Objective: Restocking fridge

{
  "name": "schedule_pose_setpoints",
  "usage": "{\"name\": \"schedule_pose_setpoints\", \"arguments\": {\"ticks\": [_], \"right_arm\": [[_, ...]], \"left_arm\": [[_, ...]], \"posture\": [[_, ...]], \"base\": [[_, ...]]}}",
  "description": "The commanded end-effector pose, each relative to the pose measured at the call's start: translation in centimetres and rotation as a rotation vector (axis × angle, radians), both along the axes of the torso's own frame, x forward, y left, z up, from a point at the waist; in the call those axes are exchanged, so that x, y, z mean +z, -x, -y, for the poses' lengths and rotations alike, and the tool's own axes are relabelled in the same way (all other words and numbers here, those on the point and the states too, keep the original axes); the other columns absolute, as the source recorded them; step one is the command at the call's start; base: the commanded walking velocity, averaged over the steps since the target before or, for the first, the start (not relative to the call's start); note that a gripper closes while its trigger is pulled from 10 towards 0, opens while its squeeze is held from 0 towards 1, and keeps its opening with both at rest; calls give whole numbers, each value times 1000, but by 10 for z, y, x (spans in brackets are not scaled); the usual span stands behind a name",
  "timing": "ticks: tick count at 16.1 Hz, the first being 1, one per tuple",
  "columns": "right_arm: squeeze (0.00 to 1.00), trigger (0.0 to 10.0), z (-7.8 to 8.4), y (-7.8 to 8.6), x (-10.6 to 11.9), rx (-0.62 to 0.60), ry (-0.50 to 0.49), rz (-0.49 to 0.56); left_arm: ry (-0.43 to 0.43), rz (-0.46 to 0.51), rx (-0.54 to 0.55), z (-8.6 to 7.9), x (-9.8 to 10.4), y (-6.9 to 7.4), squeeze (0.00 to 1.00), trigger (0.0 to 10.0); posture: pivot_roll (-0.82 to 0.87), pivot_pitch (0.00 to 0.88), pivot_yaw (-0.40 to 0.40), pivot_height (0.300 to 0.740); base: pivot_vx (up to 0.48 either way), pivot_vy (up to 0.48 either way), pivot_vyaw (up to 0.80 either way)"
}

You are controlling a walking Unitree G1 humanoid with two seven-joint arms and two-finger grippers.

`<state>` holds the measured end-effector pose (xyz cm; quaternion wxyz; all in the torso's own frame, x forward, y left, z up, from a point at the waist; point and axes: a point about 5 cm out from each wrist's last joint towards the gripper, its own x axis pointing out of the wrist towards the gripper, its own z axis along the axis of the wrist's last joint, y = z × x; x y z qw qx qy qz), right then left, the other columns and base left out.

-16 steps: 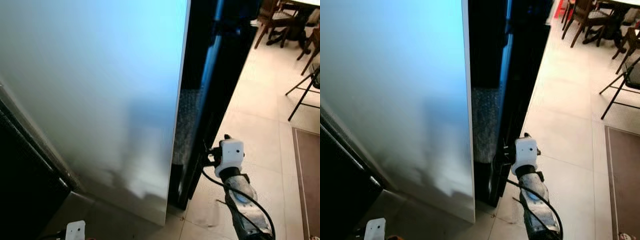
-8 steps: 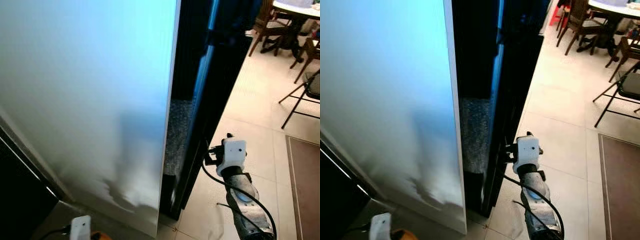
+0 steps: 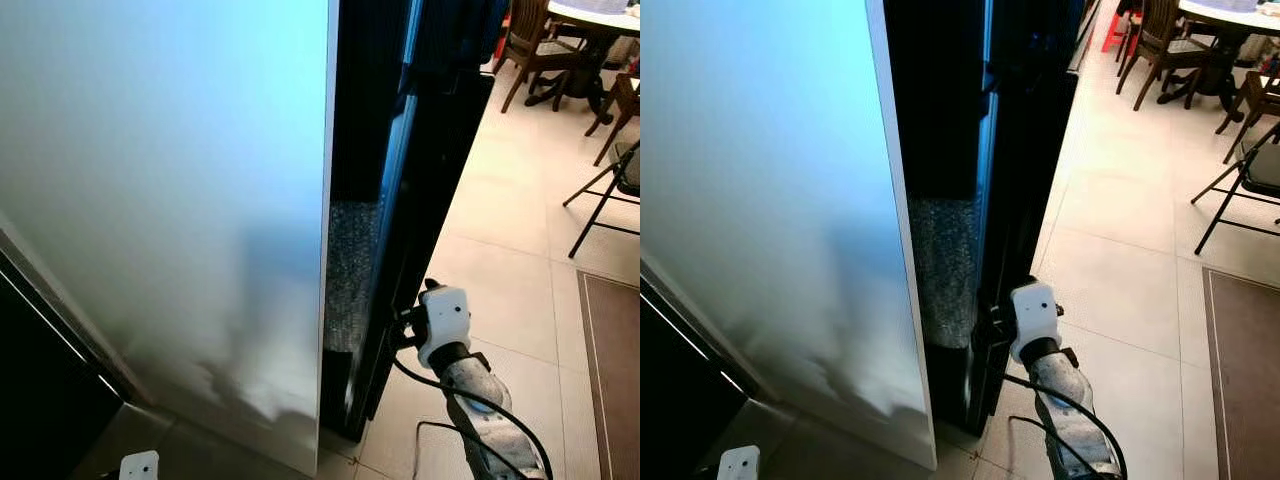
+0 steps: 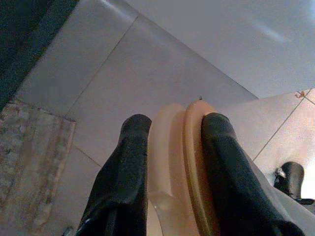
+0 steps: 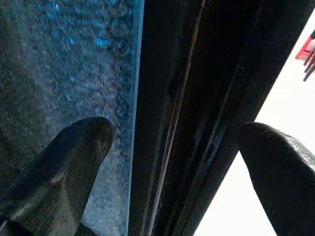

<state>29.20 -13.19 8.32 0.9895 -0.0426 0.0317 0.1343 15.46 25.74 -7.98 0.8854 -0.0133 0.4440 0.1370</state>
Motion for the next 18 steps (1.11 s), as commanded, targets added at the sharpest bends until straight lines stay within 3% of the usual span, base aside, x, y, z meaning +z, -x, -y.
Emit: {"name": "schedule_pose_setpoints", "arguments": {"ticks": [1, 6, 9, 13, 18], "right_arm": [[0, 10000, -2, -5, 9, 6, 2, 23], [0, 10000, -14, -15, 13, 73, 18, 21], [0, 10000, -13, -22, 20, 47, 22, 47], [0, 10000, 0, -27, 24, -39, 17, 65], [0, 10000, 21, -29, 27, -135, 23, 81]], "left_arm": [[43, -46, -16, 11, -8, 10, 0, 10000], [51, -34, -38, 26, -7, -2, 0, 10000], [50, -33, -45, 28, -7, -4, 0, 10000], [52, -43, -61, 36, -10, 0, 0, 10000], [47, -69, -67, 34, -14, 10, 0, 10000]], "posture": [[-112, 0, -19, 740], [-101, 0, -23, 740], [-101, 0, -22, 740], [-102, 0, -23, 740], [-105, 0, -24, 740]], "base": [[0, 0, 0], [0, 0, 0], [0, 0, 0], [0, 0, 0], [0, 0, 0]]}}
